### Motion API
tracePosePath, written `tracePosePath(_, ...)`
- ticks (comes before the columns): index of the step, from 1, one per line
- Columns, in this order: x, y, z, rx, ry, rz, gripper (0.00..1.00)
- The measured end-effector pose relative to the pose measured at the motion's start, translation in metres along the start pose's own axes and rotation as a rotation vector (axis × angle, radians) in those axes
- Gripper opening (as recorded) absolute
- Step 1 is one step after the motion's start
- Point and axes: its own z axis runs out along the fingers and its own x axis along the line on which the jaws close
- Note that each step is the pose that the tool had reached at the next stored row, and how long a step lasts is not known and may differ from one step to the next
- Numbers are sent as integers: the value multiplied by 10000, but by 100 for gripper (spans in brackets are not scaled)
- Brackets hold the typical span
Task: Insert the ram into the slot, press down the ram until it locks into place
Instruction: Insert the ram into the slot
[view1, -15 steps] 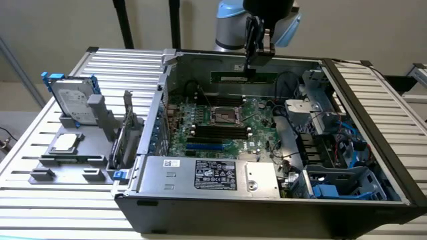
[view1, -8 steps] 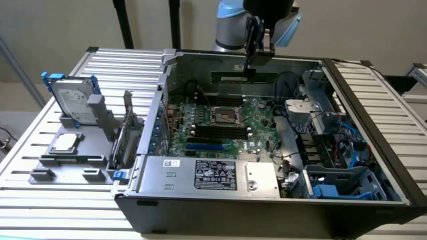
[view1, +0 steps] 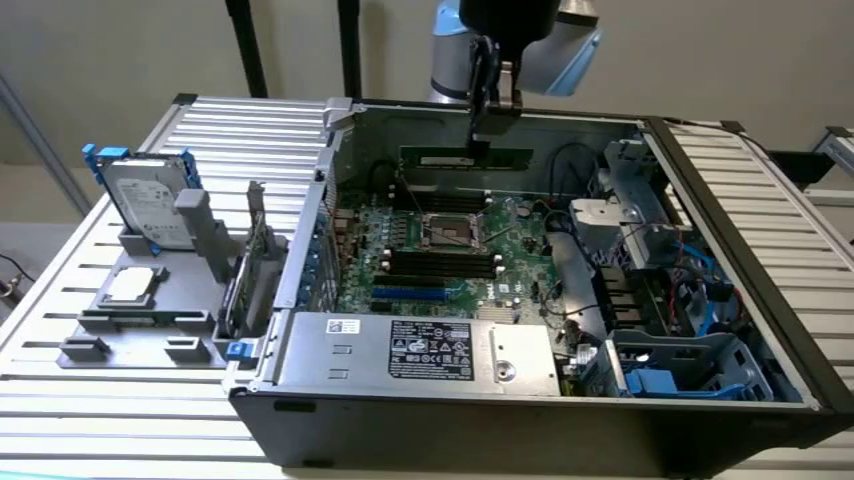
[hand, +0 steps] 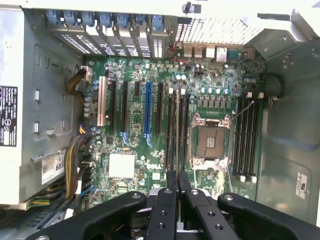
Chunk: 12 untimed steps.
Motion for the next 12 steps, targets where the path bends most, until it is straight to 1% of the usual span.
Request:
tracePosePath(2,-9,89,36,-1,26,1,12)
tracePosePath(3,-13,105,55,0,31,4,12)
tracePosePath(7,-15,105,127,2,25,176,12)
tracePosePath(12,-14,102,218,4,4,768,12)
